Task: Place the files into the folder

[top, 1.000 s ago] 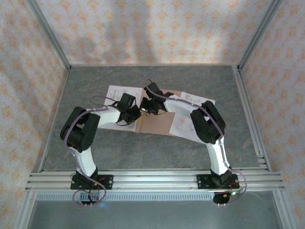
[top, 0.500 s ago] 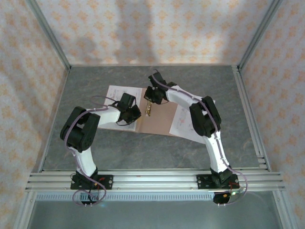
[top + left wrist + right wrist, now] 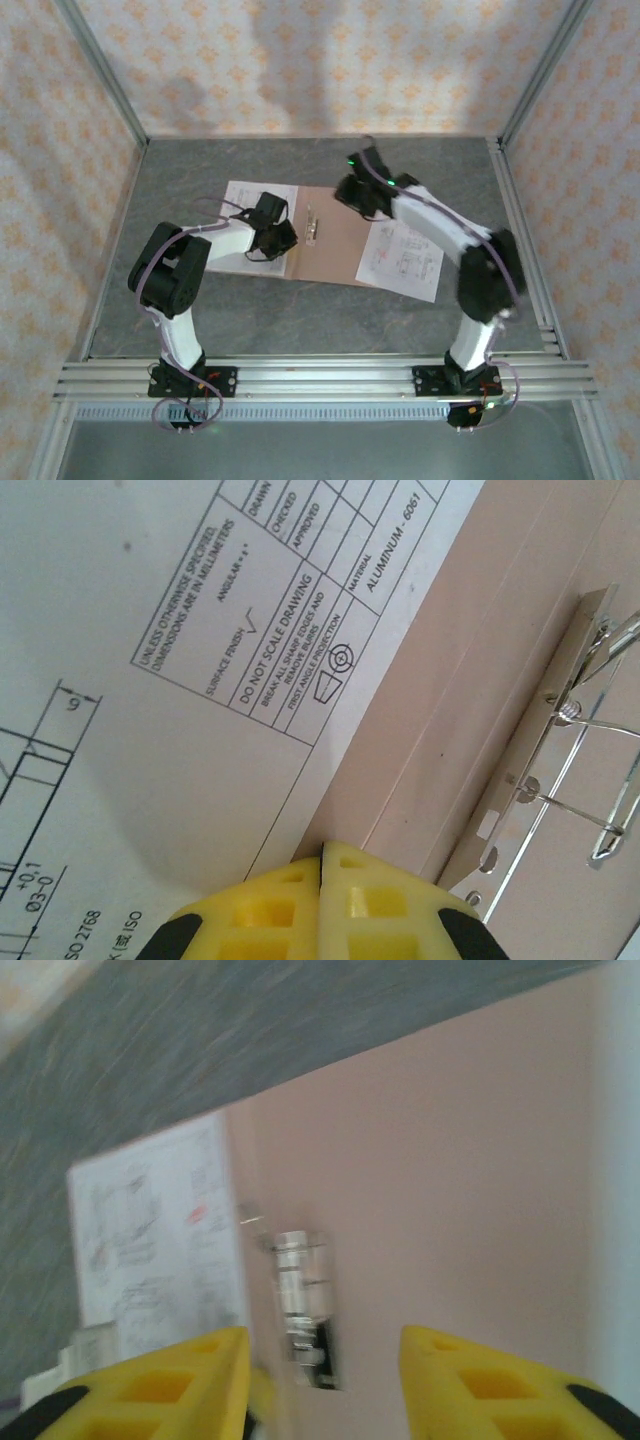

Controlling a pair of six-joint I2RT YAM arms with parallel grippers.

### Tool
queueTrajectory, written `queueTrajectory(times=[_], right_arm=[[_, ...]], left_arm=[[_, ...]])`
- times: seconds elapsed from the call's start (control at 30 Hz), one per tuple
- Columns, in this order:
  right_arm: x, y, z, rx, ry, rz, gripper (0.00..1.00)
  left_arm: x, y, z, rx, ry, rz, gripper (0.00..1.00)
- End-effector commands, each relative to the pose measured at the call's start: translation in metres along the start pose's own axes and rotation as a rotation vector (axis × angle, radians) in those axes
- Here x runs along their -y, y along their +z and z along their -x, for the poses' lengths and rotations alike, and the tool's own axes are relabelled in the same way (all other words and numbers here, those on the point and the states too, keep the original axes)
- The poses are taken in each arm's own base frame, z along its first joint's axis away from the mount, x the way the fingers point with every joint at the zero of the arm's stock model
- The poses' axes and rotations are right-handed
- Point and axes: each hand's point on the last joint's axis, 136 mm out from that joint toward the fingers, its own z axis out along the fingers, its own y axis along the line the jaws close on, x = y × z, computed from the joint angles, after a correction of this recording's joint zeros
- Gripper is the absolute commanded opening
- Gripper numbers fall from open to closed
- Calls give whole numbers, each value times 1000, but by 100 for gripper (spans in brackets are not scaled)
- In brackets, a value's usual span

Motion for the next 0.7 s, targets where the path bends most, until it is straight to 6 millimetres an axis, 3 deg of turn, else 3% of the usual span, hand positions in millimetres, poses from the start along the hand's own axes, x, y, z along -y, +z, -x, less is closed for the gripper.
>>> queueTrajectory(times=[0.0,0.07,0.13,0.27,0.33,0.53,0.6,0.67], right_arm=[[111,-24,4,102,97,-270,63],[152,-37,-10,91,82,-378,72],[184,-42,-23,61,75,-468,74],[235,-37,-40,24,174,-494,79],[249,-31,-40,17,174,-505,83],[260,-3,-33,-95,84,-587,82],[257,9,-31,-124,59,-575,75],[250,15,-28,-145,33,-557,74]], left_arm=[[-57,4,-38,-125,29,237,0],[-55,1,-36,-120,41,242,0],[-52,0,-35,-116,58,241,0],[-48,0,-33,-119,82,243,0],[-47,1,-33,-120,91,240,0],[-40,3,-30,-119,104,232,0],[-43,10,-31,-131,99,246,0],[-40,13,-32,-131,96,240,0]])
